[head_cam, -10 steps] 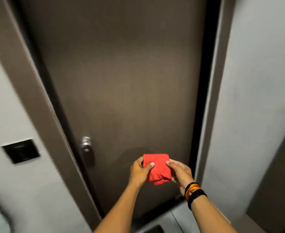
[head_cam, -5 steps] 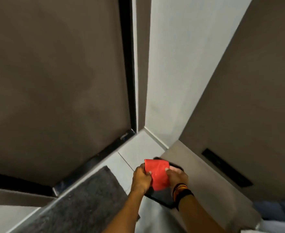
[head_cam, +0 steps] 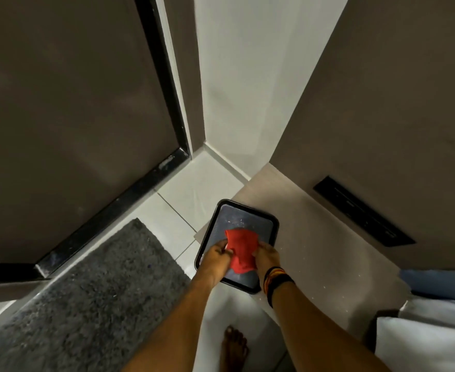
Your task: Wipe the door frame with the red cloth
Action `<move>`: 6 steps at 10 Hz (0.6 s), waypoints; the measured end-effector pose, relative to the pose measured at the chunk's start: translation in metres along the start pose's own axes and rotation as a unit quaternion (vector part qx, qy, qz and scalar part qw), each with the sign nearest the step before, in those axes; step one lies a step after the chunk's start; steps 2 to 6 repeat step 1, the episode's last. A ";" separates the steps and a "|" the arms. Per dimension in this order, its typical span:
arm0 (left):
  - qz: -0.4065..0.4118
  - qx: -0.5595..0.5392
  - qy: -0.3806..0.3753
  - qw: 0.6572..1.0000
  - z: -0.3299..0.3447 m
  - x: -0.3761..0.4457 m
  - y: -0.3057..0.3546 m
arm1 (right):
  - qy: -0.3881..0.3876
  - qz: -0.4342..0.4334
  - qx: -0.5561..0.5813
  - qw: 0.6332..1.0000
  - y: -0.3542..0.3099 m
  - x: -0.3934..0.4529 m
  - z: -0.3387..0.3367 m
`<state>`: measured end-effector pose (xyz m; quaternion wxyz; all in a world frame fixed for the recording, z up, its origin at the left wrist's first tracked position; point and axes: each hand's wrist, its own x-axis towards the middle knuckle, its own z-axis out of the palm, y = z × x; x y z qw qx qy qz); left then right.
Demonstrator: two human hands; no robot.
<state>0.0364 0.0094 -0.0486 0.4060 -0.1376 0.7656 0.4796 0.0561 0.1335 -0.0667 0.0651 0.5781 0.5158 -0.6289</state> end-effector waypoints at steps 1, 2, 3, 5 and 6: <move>0.054 0.100 0.045 0.993 -0.003 -0.003 -0.012 | 0.021 -0.087 -0.063 0.994 0.012 -0.001 -0.002; 0.054 0.100 0.045 0.993 -0.003 -0.003 -0.012 | 0.021 -0.087 -0.063 0.994 0.012 -0.001 -0.002; 0.054 0.100 0.045 0.993 -0.003 -0.003 -0.012 | 0.021 -0.087 -0.063 0.994 0.012 -0.001 -0.002; 0.054 0.100 0.045 0.993 -0.003 -0.003 -0.012 | 0.021 -0.087 -0.063 0.994 0.012 -0.001 -0.002; 0.054 0.100 0.045 0.993 -0.003 -0.003 -0.012 | 0.021 -0.087 -0.063 0.994 0.012 -0.001 -0.002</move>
